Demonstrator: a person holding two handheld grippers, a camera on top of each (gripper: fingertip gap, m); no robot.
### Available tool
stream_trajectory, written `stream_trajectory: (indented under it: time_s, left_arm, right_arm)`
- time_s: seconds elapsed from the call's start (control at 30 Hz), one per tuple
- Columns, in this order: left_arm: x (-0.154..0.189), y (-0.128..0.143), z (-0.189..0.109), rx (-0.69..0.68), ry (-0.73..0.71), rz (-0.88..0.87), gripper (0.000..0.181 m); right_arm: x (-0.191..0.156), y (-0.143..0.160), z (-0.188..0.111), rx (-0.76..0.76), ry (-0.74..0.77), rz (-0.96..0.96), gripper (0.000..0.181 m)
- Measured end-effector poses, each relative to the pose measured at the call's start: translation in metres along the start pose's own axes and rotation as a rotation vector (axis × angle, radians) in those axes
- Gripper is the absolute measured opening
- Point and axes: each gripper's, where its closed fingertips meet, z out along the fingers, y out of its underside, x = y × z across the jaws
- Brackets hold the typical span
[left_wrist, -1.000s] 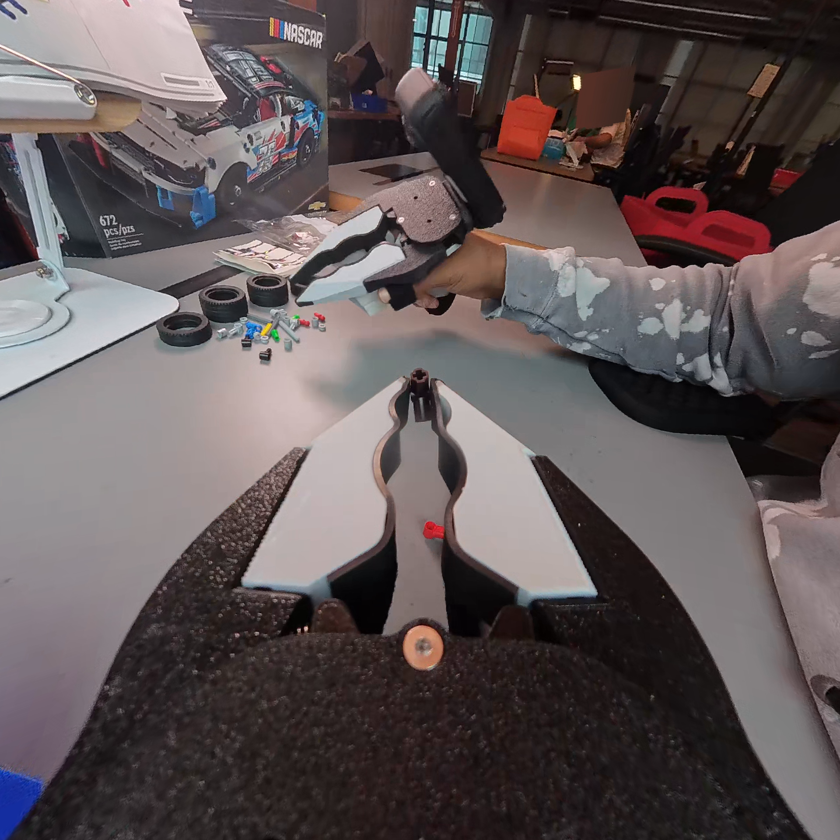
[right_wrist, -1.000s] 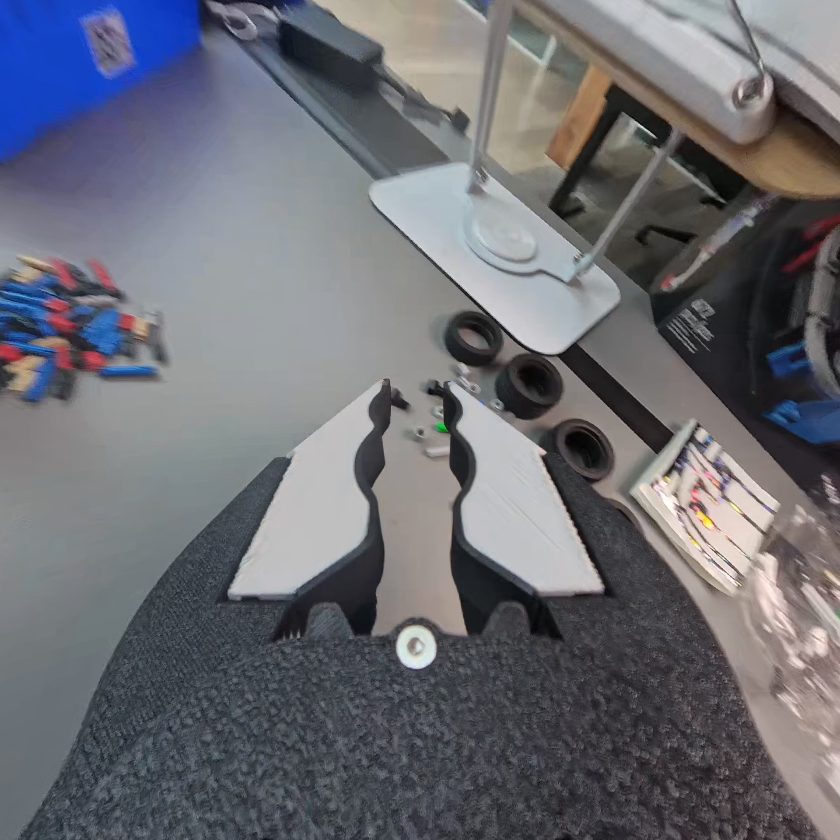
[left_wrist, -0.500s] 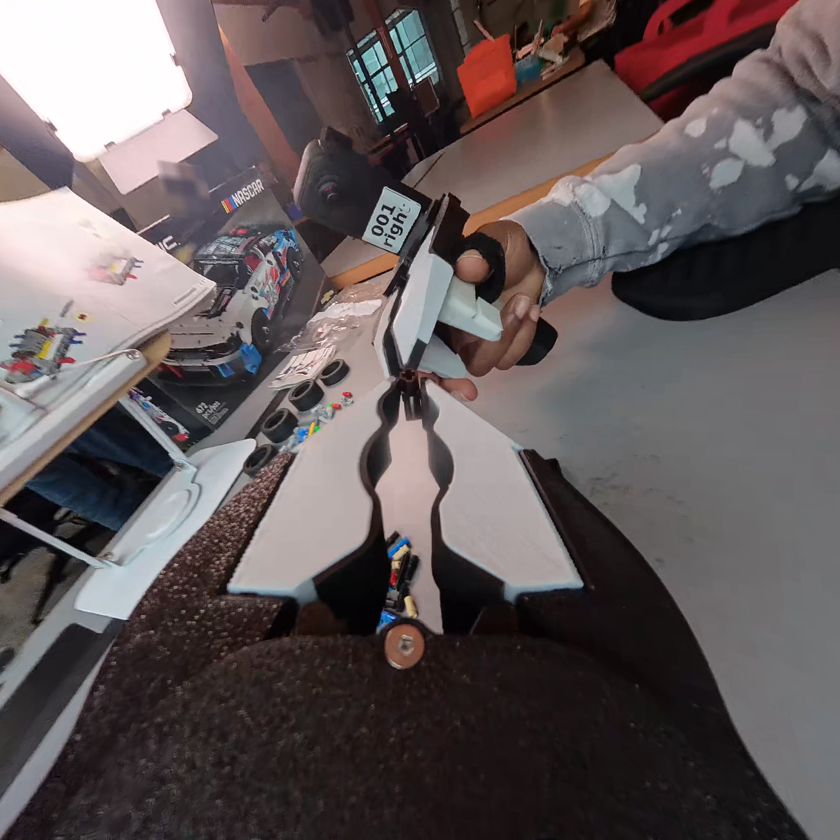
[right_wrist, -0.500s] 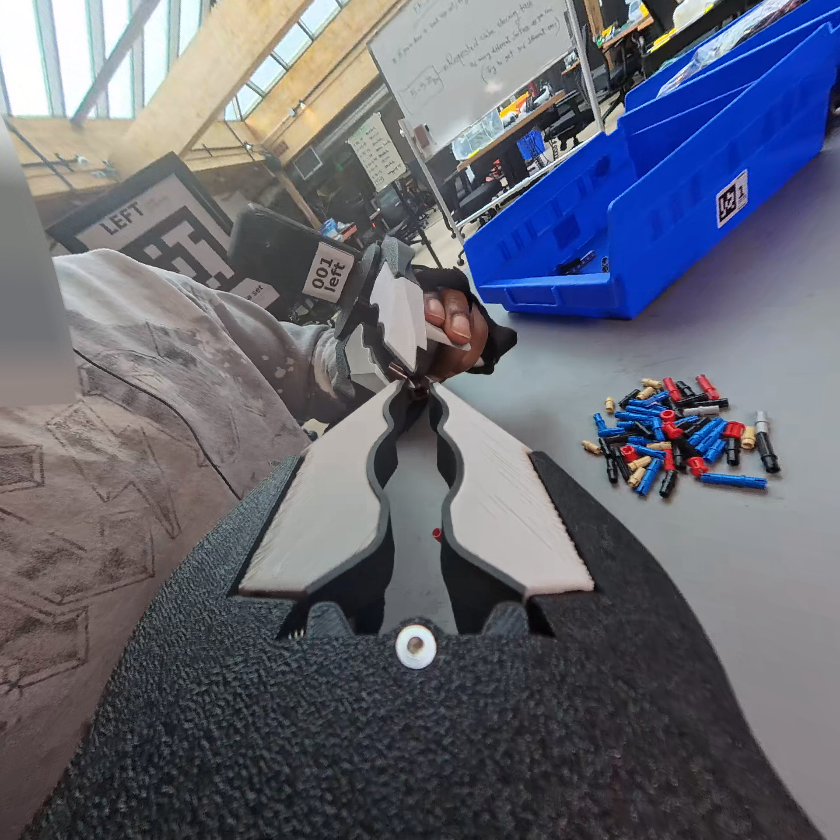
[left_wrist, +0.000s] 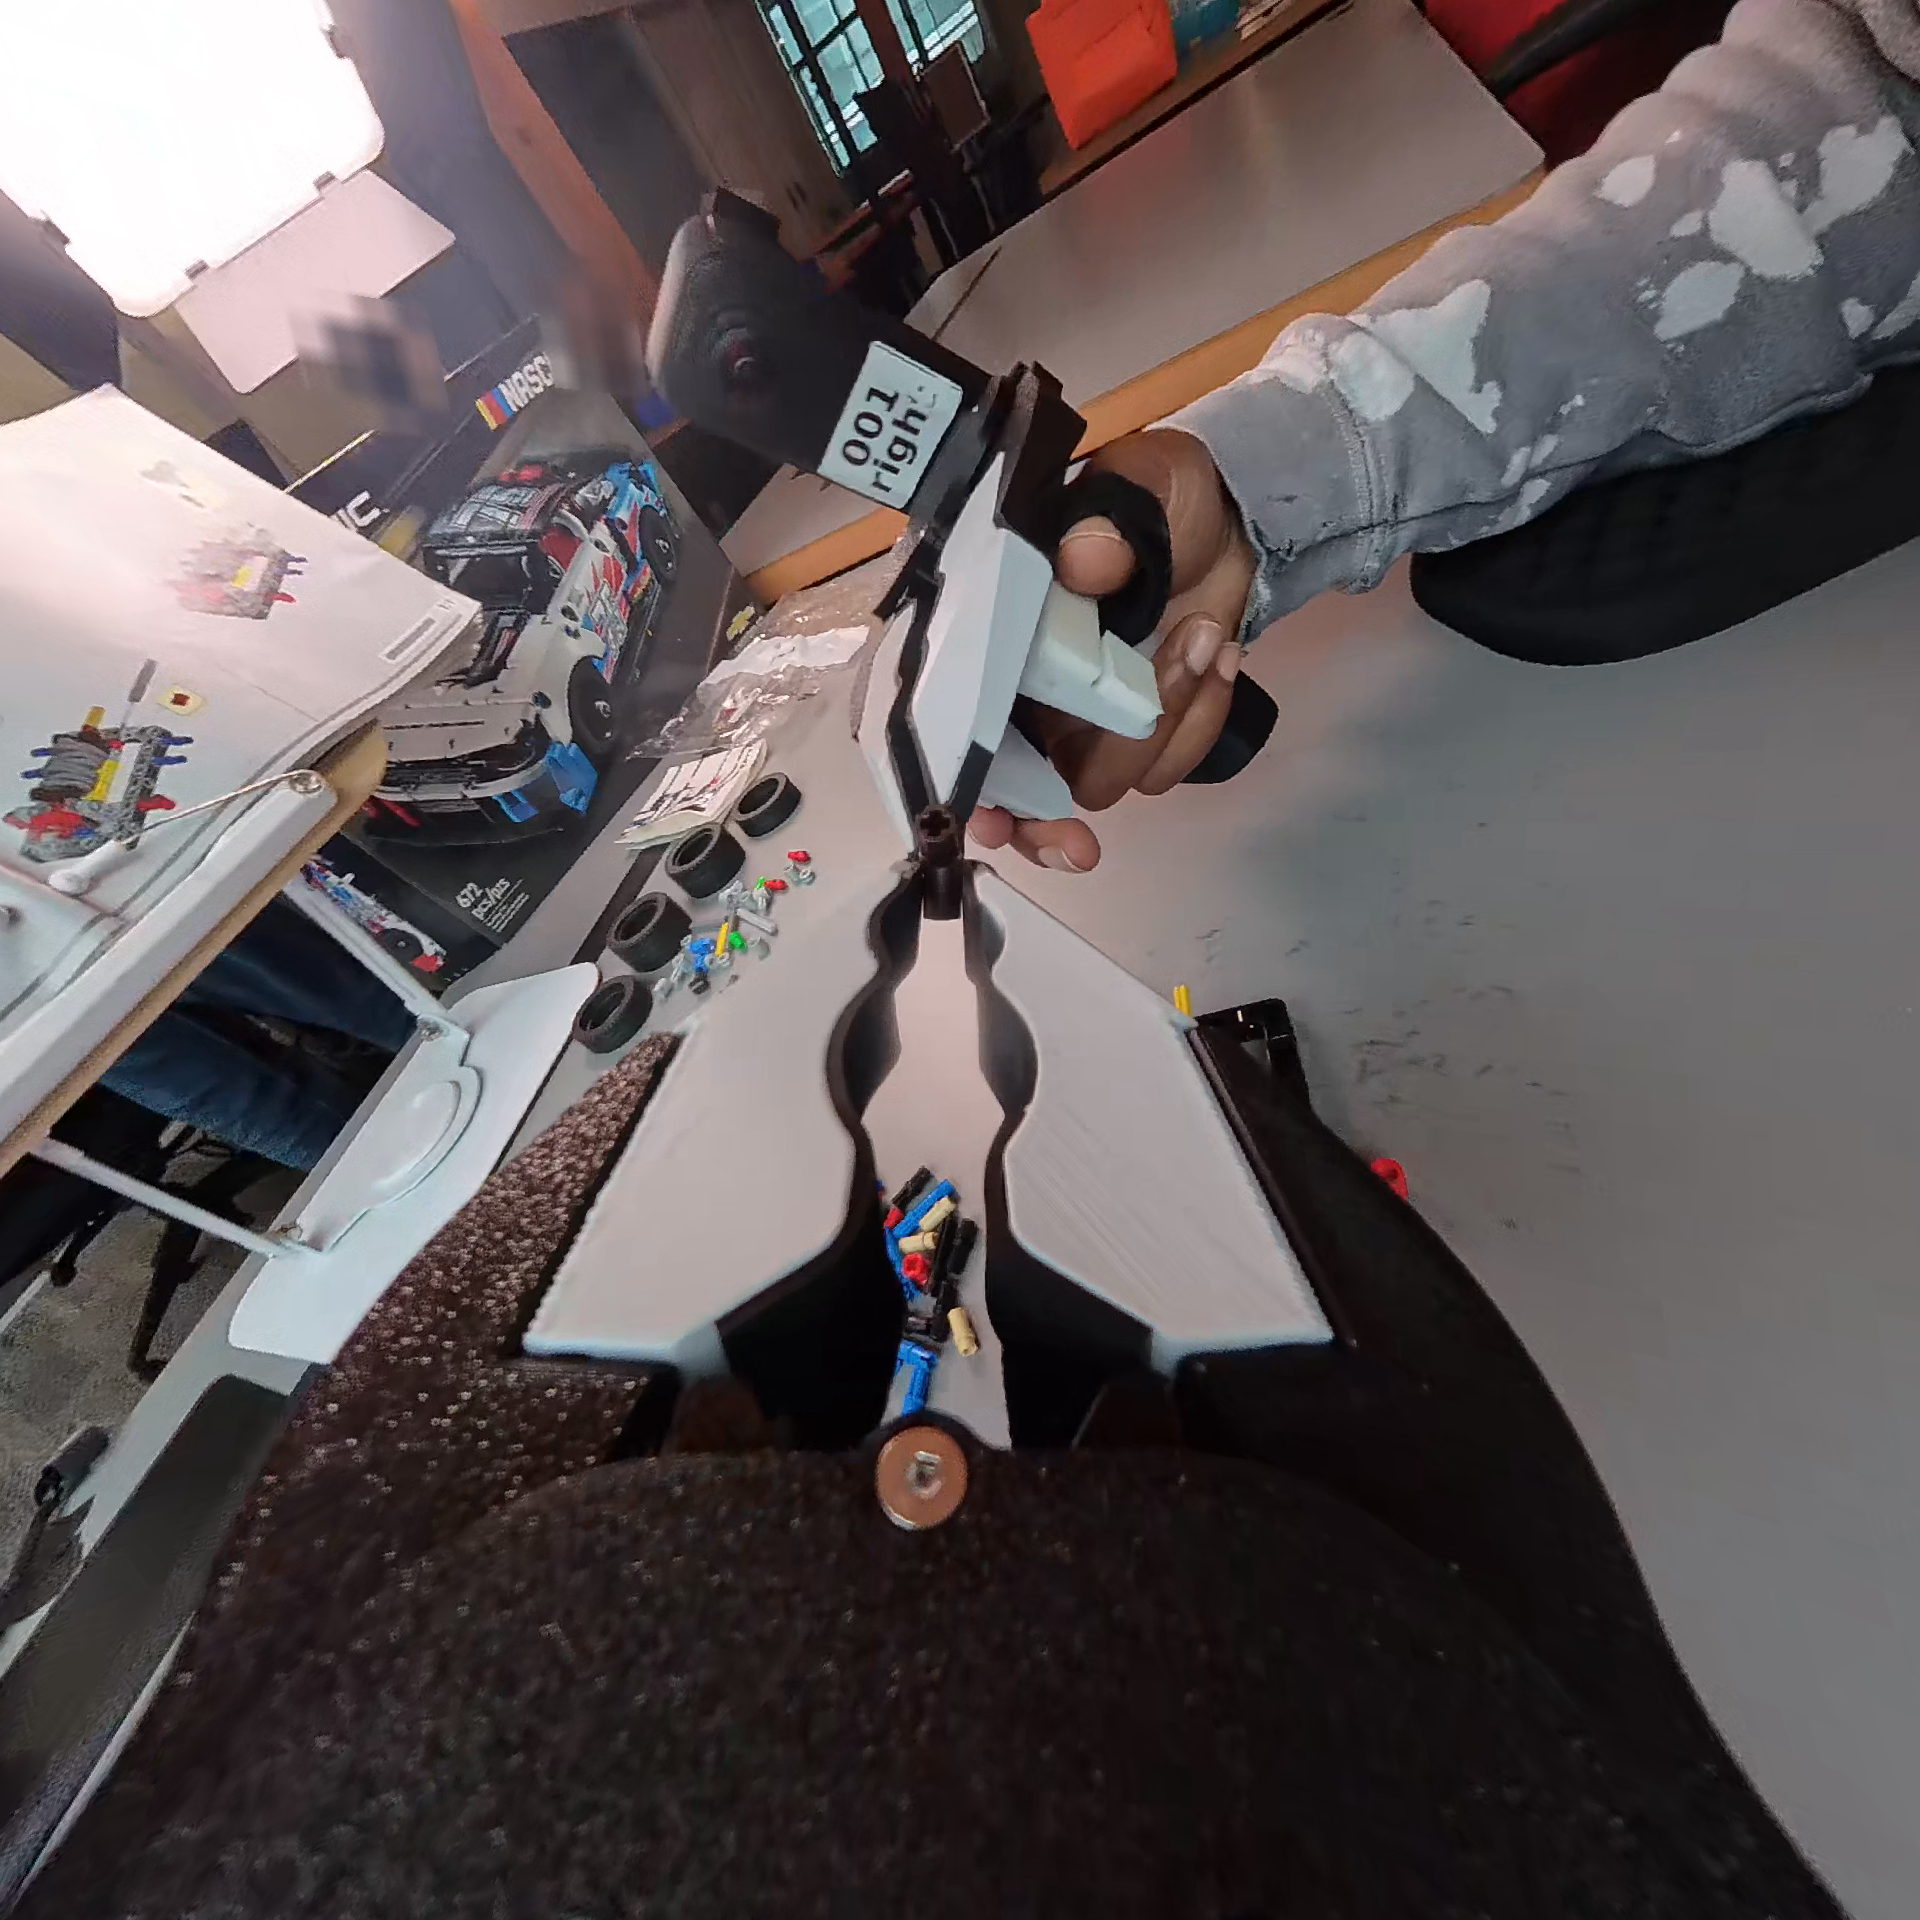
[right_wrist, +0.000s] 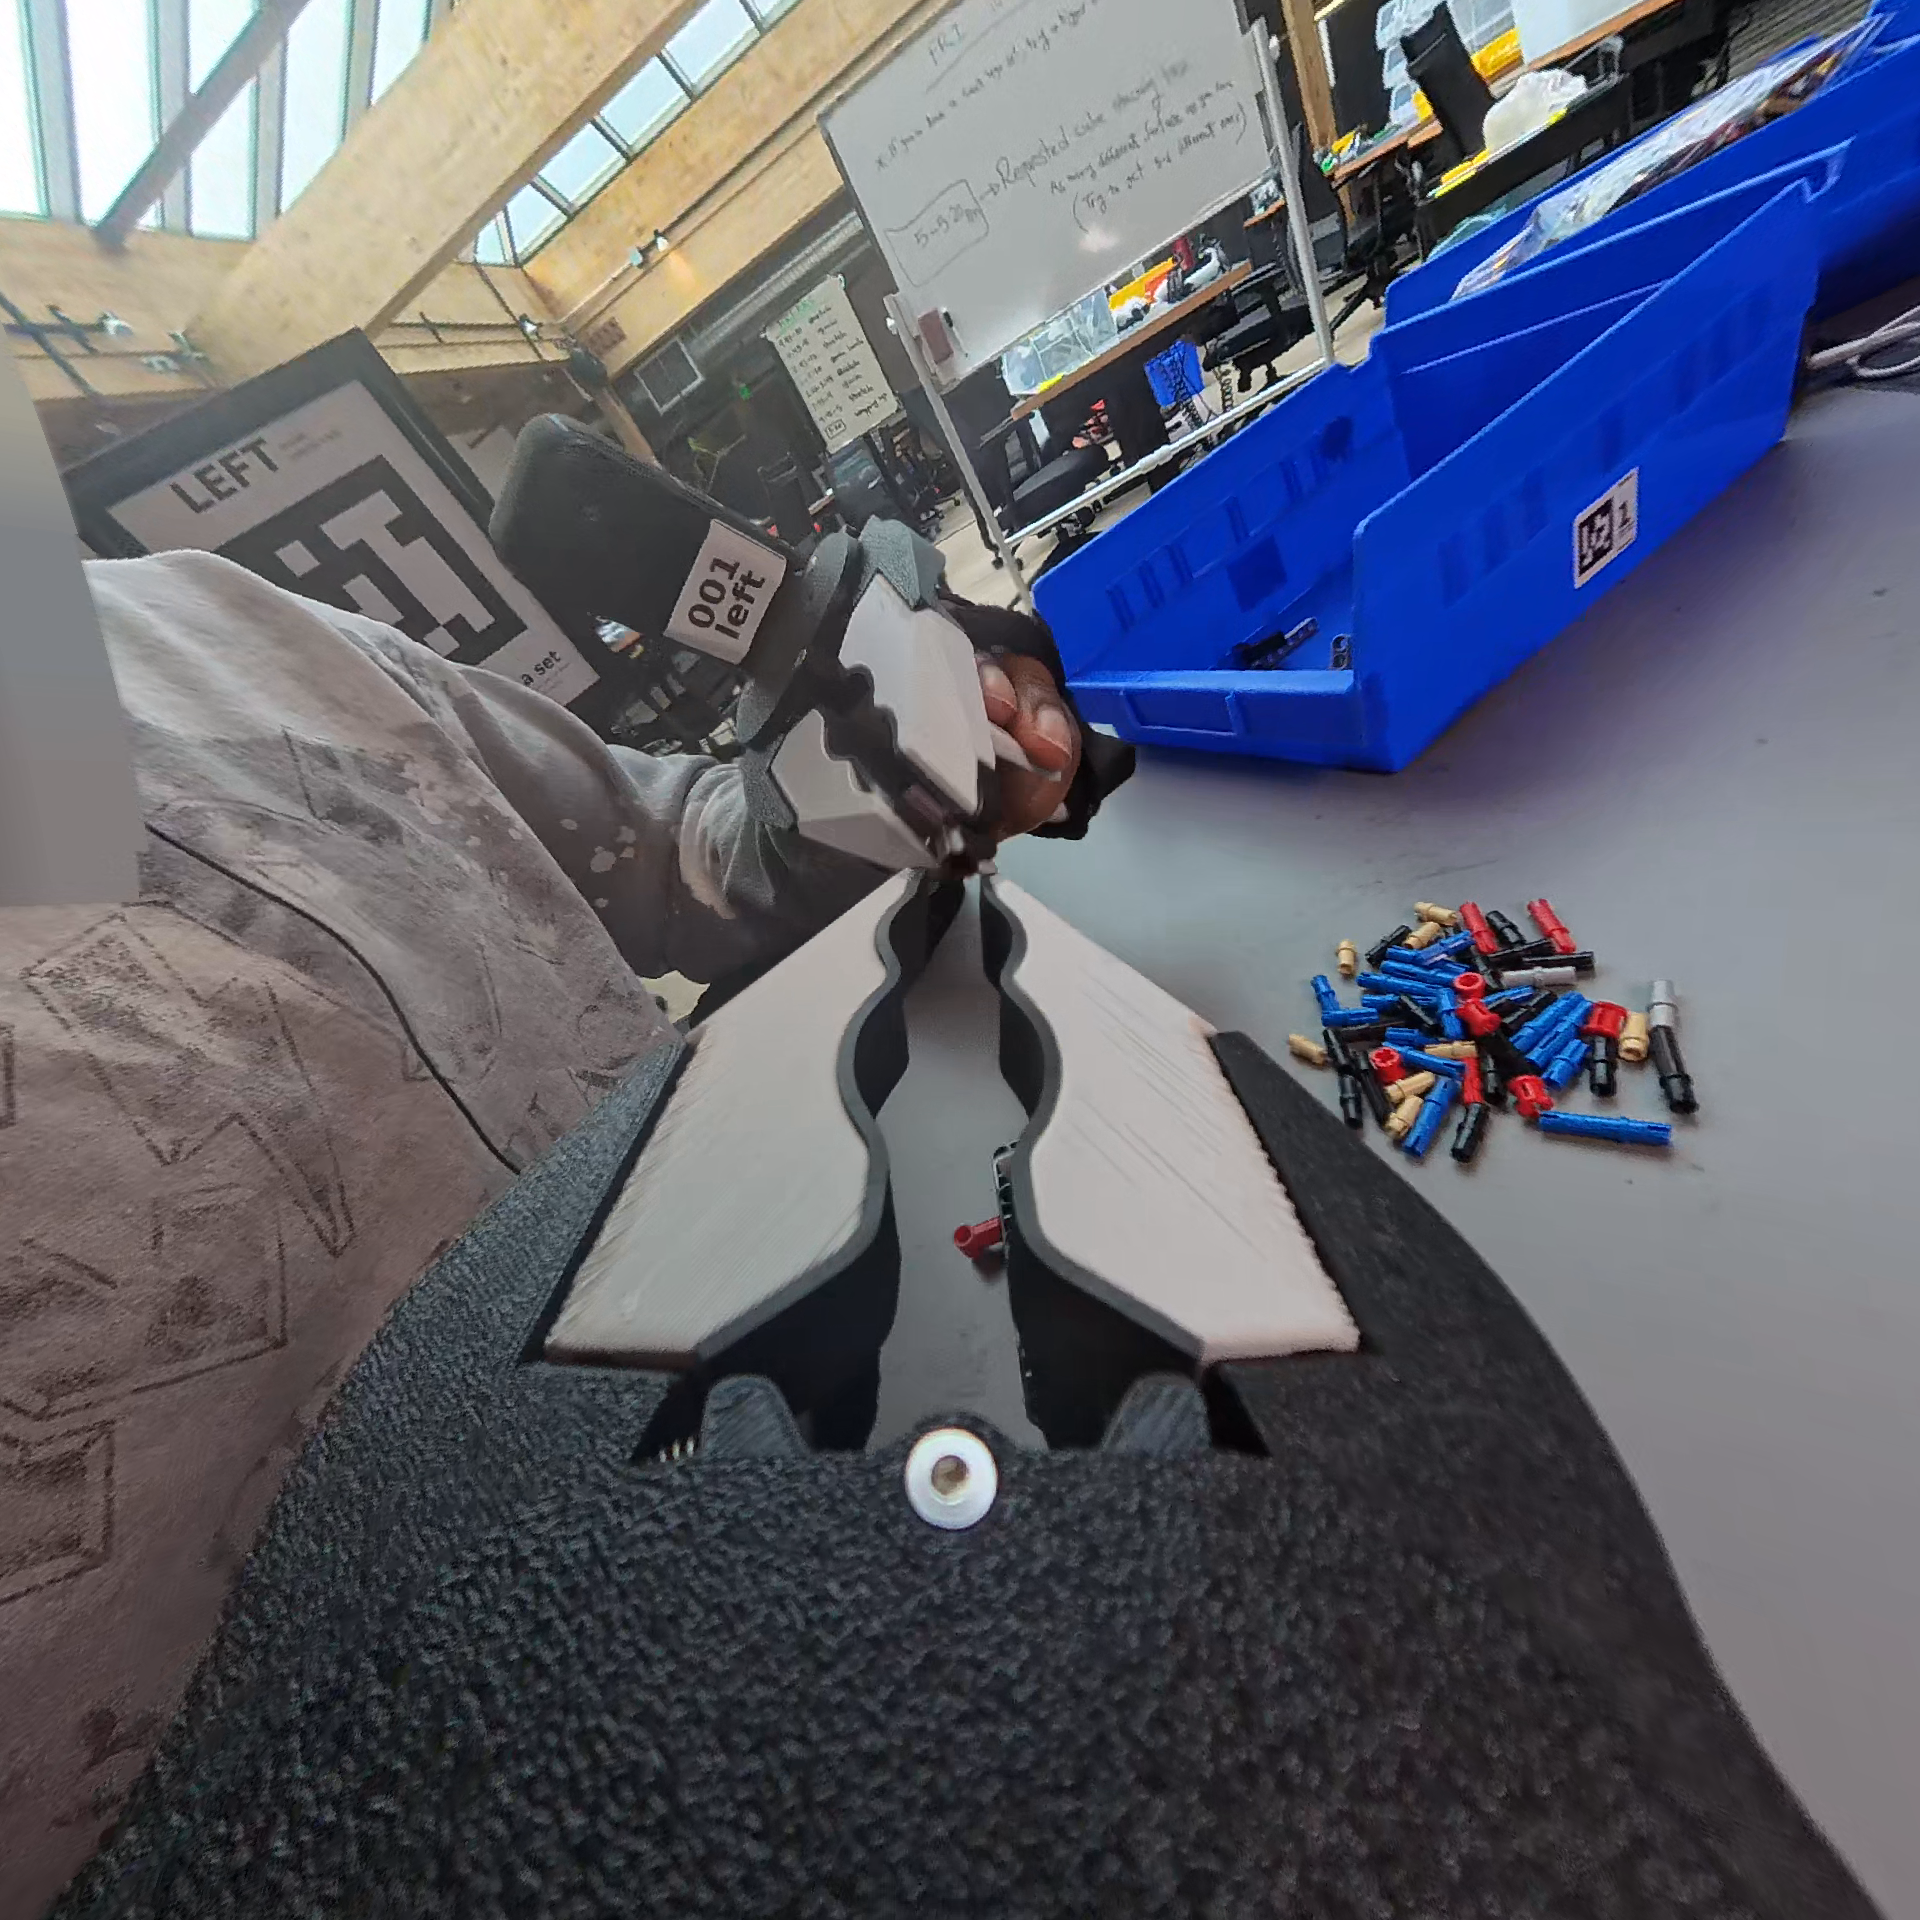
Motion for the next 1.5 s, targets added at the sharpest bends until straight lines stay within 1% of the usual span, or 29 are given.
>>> stream_trajectory:
  time_s: [0.03,0.1,0.17,0.23,0.3,0.37,0.5,0.6,0.7,0.87,0.97,1.03,1.17,1.23,1.3,1.4,1.5]
  left_arm:
    - [-0.016,0.001,-0.007,-0.012,-0.062,-0.012,0.007]
    - [-0.067,0.013,-0.031,-0.098,-0.263,-0.08,0.007]
    - [-0.119,0.035,-0.069,-0.191,-0.465,-0.216,0.007]
    - [-0.152,0.064,-0.108,-0.298,-0.596,-0.384,0.008]
    - [-0.165,0.092,-0.137,-0.384,-0.653,-0.535,0.008]
    - [-0.169,0.112,-0.157,-0.454,-0.683,-0.625,0.008]
    - [-0.167,0.145,-0.181,-0.647,-0.723,-0.638,0.011]
    - [-0.164,0.159,-0.183,-0.7,-0.72,-0.651,0.01]
    - [-0.165,0.166,-0.186,-0.733,-0.739,-0.635,0.01]
    - [-0.169,0.166,-0.191,-0.741,-0.774,-0.616,0.012]
    - [-0.172,0.161,-0.191,-0.72,-0.798,-0.594,0.021]
    - [-0.175,0.152,-0.187,-0.663,-0.795,-0.573,0.028]
    - [-0.174,0.116,-0.162,-0.453,-0.713,-0.543,0.031]
    - [-0.169,0.099,-0.149,-0.374,-0.662,-0.51,0.032]
    - [-0.162,0.086,-0.136,-0.298,-0.606,-0.5,0.032]
    - [-0.15,0.076,-0.117,-0.226,-0.524,-0.505,0.032]
    - [-0.141,0.08,-0.104,-0.239,-0.48,-0.485,0.032]
  right_arm:
    - [0.003,-0.003,-0.003,0.007,0.03,-0.025,0.021]
    - [0.013,0.001,-0.01,-0.058,0.12,-0.124,0.027]
    - [0.025,0.023,-0.019,-0.251,0.225,-0.291,0.023]
    - [0.033,0.051,-0.028,-0.461,0.274,-0.424,0.021]
    - [0.035,0.075,-0.03,-0.594,0.27,-0.462,0.021]
    - [0.034,0.089,-0.025,-0.642,0.247,-0.462,0.021]
    - [0.035,0.106,-0.015,-0.711,0.228,-0.497,0.024]
    - [0.037,0.109,-0.009,-0.721,0.231,-0.508,0.026]
    - [0.038,0.114,-0.009,-0.741,0.238,-0.514,0.026]
    - [0.039,0.116,-0.013,-0.755,0.241,-0.502,0.026]
    - [0.039,0.116,-0.014,-0.76,0.244,-0.504,0.025]
    - [0.039,0.117,-0.015,-0.761,0.251,-0.505,0.024]
    - [0.041,0.119,-0.017,-0.772,0.261,-0.506,0.02]
    - [0.041,0.12,-0.018,-0.774,0.26,-0.504,0.015]
    - [0.041,0.12,-0.019,-0.775,0.26,-0.508,0.005]
    - [0.039,0.116,-0.021,-0.771,0.262,-0.503,0.004]
    - [0.035,0.109,-0.023,-0.751,0.265,-0.51,0.004]
